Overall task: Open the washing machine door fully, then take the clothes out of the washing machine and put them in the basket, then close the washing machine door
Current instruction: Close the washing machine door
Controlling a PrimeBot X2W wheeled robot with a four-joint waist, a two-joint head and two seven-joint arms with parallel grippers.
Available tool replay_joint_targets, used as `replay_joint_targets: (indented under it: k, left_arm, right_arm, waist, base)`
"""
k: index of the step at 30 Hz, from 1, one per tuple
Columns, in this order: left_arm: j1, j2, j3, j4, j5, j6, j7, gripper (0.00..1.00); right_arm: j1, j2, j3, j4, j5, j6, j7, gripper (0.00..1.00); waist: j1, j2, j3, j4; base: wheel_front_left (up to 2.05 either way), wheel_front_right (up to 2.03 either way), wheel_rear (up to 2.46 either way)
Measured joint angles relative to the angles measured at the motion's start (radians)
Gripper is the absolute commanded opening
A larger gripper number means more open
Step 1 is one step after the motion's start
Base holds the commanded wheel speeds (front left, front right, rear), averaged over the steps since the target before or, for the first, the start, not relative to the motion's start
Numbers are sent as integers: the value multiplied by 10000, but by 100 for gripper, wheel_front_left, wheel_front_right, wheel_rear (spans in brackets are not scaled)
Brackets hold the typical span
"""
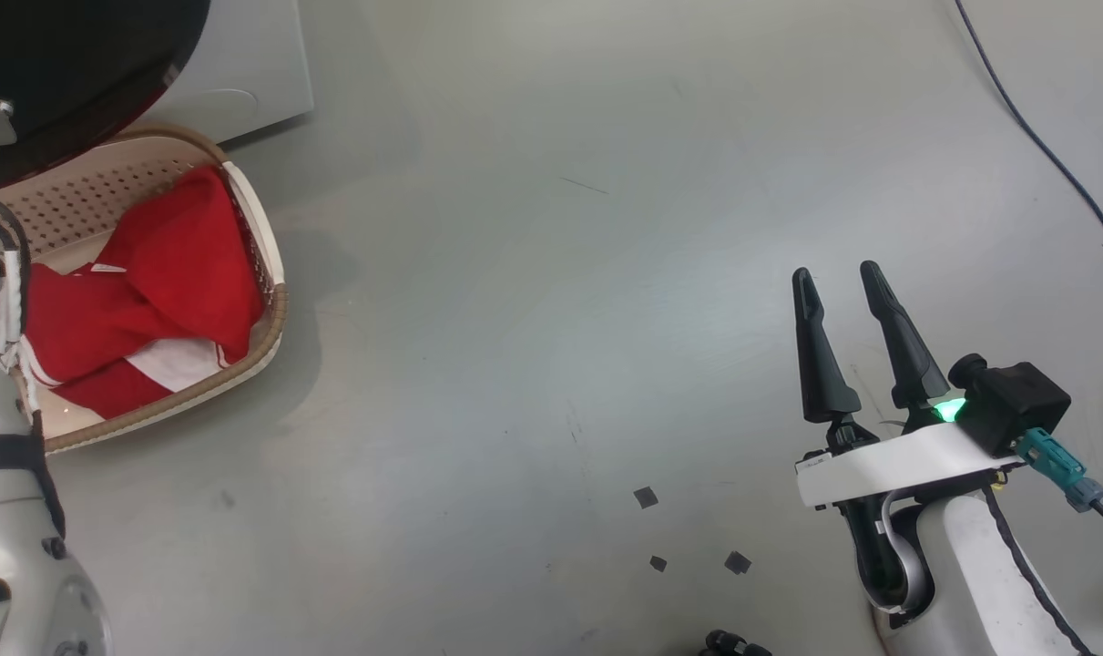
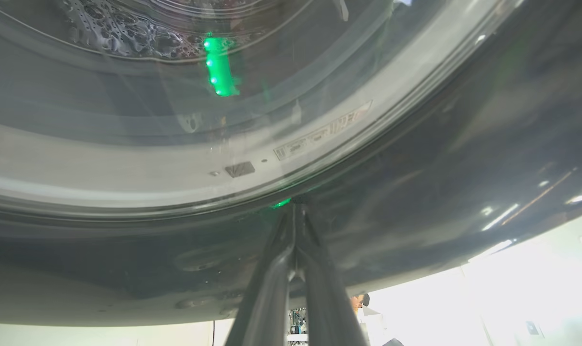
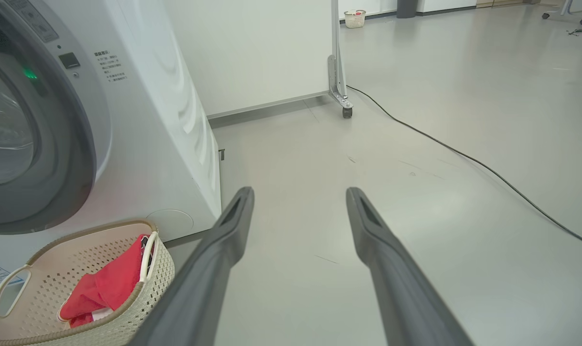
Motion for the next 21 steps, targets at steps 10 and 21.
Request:
replay_joint_targets:
  k: [10, 21]
  left_arm:
    - [1058, -485, 201, -612, -412, -27, -313, 0]
    - [3182, -909, 29, -1889, -570, -27, -654, 100]
  right_arm:
    - [0, -92, -483, -15, -416, -77, 0, 100]
    - [4, -380, -807, 17, -725, -69, -13, 100]
  waist:
    - [0, 0, -176, 900]
    - [0, 0, -570, 2112]
  base:
    - [0, 0, 0]
    - [0, 0, 0]
